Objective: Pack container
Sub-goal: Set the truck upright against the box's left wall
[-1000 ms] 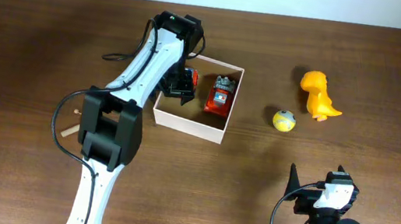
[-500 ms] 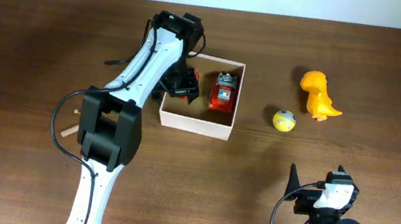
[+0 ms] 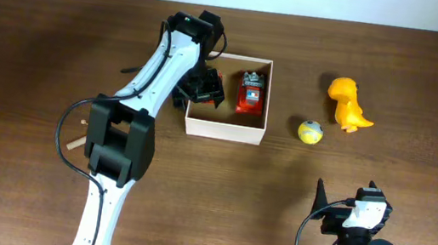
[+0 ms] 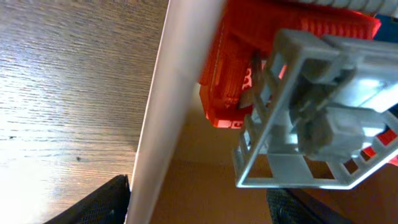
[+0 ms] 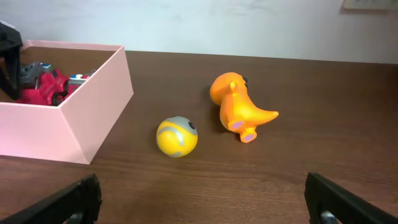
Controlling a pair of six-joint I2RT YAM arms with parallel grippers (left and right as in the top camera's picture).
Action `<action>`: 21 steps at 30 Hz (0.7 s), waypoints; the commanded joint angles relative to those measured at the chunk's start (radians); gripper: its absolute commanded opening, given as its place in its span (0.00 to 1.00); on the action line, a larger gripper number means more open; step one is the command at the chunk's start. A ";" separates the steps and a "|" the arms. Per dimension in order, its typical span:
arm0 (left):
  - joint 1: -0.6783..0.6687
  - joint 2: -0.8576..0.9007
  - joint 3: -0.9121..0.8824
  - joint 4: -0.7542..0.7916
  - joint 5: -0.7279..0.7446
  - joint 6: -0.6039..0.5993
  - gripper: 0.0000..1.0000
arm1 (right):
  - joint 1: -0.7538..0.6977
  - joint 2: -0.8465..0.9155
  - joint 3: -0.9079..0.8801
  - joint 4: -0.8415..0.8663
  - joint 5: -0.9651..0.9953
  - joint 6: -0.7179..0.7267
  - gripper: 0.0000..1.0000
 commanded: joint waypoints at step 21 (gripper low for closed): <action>0.011 0.008 0.195 -0.041 -0.223 0.238 0.69 | 0.005 -0.010 -0.007 0.000 -0.009 -0.006 0.99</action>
